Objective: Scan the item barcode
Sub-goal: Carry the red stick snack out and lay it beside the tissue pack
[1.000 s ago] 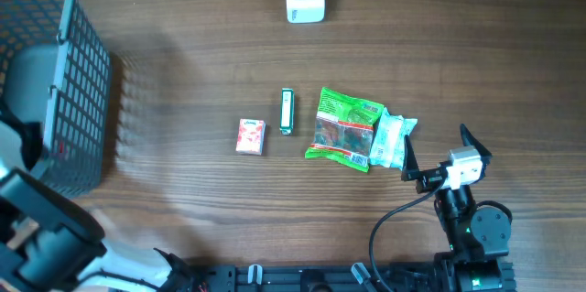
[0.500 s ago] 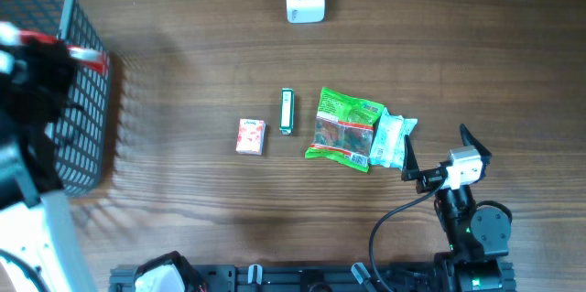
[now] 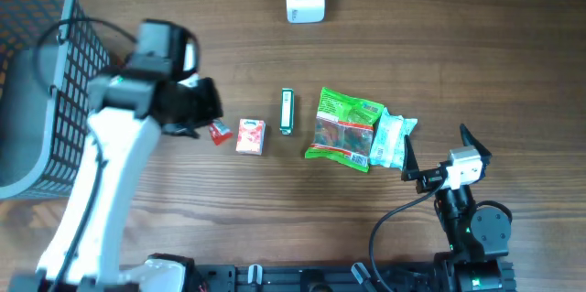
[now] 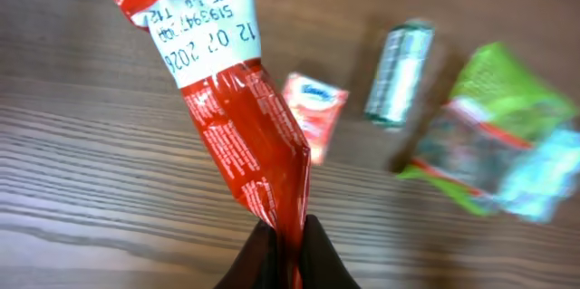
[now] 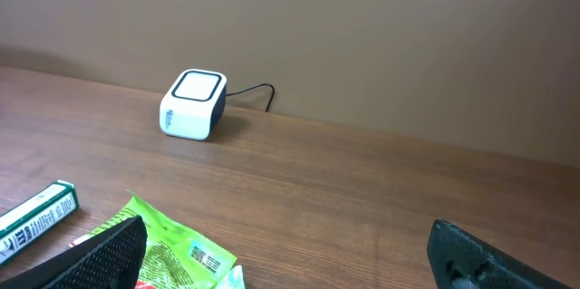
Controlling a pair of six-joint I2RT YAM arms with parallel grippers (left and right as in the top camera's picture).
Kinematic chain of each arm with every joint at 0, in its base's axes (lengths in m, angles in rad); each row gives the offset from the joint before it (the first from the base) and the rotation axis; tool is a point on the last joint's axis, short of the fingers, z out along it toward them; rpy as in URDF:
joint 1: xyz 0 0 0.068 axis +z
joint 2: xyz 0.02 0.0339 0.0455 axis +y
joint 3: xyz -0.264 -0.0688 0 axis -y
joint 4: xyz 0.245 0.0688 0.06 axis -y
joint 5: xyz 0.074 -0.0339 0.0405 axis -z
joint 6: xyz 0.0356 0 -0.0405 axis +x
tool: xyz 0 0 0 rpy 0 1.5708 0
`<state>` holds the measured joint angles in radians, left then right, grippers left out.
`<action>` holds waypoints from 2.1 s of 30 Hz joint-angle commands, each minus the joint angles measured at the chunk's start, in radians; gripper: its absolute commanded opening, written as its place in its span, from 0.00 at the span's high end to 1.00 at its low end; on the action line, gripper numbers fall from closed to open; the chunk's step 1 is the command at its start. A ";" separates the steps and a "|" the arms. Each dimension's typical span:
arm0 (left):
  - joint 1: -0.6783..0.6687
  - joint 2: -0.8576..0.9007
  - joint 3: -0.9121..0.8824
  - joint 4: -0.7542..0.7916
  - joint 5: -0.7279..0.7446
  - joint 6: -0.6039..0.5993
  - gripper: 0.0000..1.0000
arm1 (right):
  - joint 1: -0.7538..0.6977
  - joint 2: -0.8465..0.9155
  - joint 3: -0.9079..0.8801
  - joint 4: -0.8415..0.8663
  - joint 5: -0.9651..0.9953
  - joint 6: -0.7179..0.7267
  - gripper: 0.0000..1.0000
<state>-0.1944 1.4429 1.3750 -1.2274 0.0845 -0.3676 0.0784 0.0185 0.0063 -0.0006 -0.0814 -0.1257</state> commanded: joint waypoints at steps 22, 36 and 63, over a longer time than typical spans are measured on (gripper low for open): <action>-0.065 0.524 -0.036 0.195 -0.098 0.182 0.96 | -0.003 -0.005 -0.001 0.003 0.009 -0.005 0.00; -0.182 0.524 -0.036 0.231 0.039 0.204 0.93 | -0.003 -0.005 -0.001 0.003 0.009 -0.005 0.00; -0.084 0.390 -0.045 0.275 -0.110 0.020 0.96 | -0.003 -0.005 -0.001 0.003 0.009 -0.005 0.00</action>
<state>-0.2825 1.8339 1.3491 -0.9527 0.0216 -0.2863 0.0784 0.0185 0.0063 -0.0006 -0.0814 -0.1257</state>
